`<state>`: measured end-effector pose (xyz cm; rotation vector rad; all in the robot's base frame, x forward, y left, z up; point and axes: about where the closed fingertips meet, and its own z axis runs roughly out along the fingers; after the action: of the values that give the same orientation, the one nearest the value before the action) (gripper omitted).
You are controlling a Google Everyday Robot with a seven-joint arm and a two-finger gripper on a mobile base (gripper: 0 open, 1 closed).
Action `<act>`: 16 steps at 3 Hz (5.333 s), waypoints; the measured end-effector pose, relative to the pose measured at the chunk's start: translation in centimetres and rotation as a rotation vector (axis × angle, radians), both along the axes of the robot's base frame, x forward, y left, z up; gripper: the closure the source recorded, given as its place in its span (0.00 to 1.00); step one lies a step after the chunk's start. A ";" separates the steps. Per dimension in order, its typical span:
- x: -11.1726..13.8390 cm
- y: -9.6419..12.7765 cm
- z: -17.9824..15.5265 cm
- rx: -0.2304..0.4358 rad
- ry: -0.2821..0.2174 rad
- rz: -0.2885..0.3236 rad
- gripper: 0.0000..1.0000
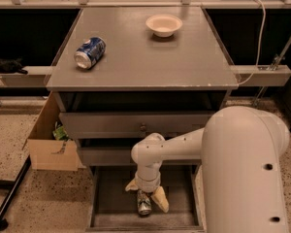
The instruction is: Pick 7up can from bottom drawer and place on counter
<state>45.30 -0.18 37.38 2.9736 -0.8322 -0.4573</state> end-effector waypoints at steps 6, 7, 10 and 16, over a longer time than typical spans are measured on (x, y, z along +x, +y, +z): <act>-1.6 2.5 -5.3 0.154 0.049 -0.131 0.00; -1.2 2.5 -5.6 0.149 -0.014 -0.171 0.00; -1.7 1.4 -5.3 0.173 -0.272 -0.118 0.00; 3.1 3.7 -9.4 0.091 -0.393 -0.088 0.00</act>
Offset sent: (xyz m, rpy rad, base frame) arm -0.0739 0.0873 -0.0560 0.3361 0.0628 -0.1603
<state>48.42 3.56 27.95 3.1716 -0.9954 0.0999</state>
